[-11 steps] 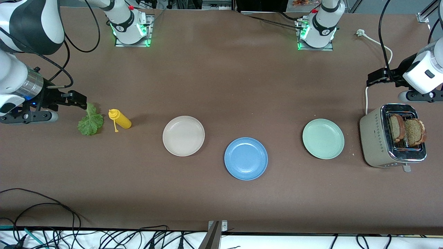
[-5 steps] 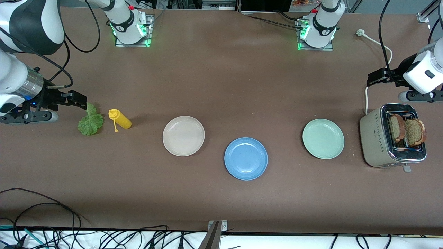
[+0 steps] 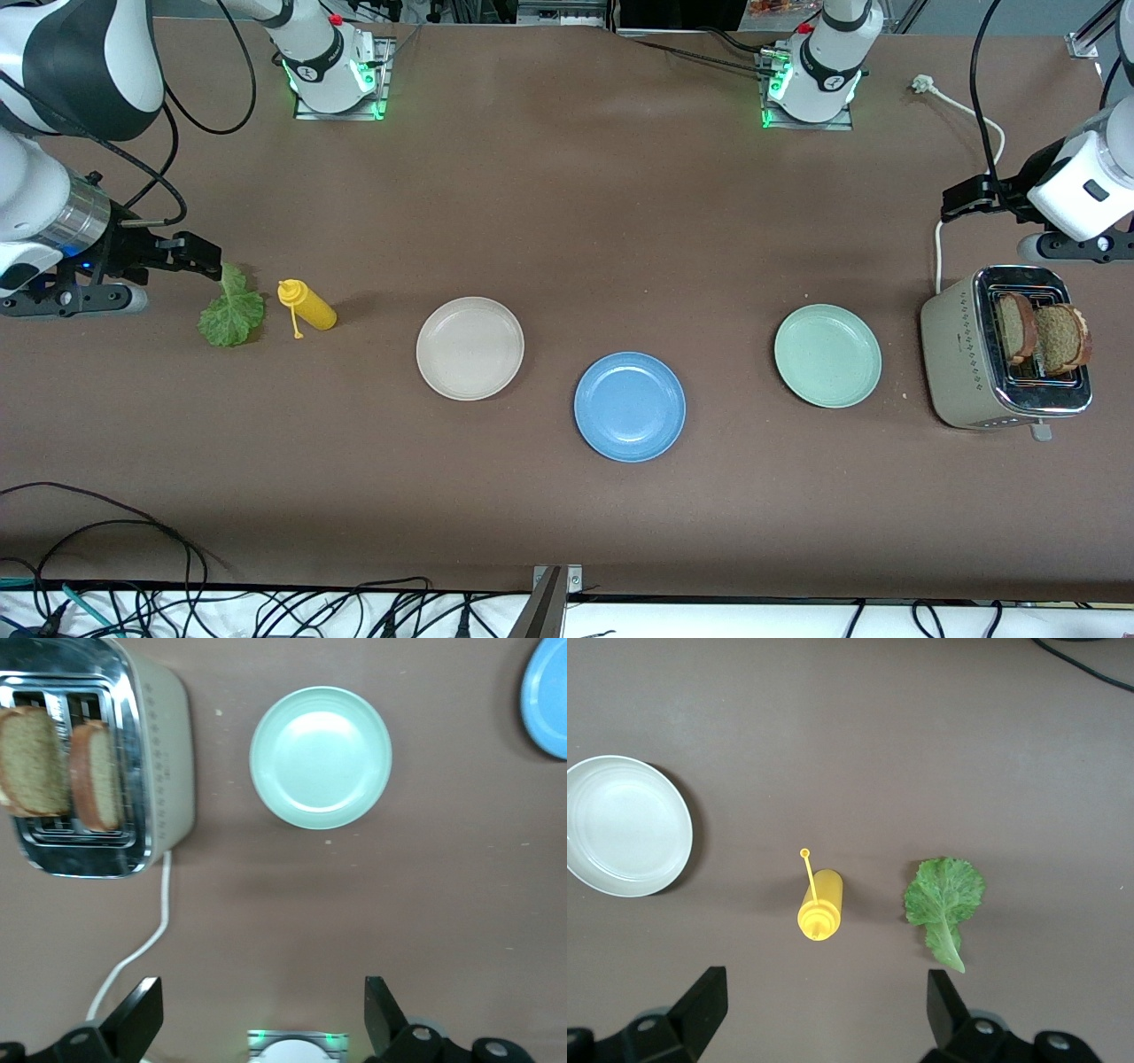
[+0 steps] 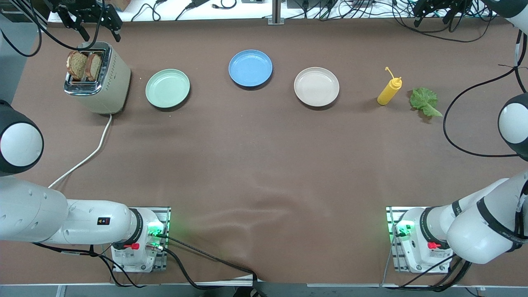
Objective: Make sandwich in blue plate with both arms
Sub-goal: 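Move the left gripper over the toaster and lower onto a bread slice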
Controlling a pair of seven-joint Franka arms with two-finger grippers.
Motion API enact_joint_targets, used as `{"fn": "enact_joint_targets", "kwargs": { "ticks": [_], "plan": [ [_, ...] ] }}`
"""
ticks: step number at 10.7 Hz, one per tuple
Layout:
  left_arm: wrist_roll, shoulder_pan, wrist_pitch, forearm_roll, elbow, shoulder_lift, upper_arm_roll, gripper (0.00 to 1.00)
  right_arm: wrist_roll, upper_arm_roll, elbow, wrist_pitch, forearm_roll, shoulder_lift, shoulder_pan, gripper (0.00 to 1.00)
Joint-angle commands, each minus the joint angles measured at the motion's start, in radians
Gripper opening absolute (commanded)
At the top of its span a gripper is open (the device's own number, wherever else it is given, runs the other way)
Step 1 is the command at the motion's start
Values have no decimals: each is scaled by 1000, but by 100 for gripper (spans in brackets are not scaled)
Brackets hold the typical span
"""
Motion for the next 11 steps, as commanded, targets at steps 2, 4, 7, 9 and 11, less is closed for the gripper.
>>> {"fn": "enact_joint_targets", "kwargs": {
  "ticks": [2, 4, 7, 9, 11],
  "plan": [
    [-15, -12, -7, 86, 4, 3, -38, 100, 8, -4, 7, -7, -11, 4, 2, 100],
    [-12, -12, -7, 83, 6, 5, -36, 100, 8, -4, 7, -5, -11, 4, 2, 100],
    [-16, -18, -7, 99, 9, 5, -41, 100, 8, -4, 7, -5, -11, 4, 2, 100],
    [-18, -13, -5, 99, 9, 5, -38, 100, 9, -4, 7, -5, -11, 4, 2, 100],
    [-17, -13, -5, 99, 9, 5, -38, 100, 8, -4, 7, -5, -11, 4, 2, 100]
  ]
}}
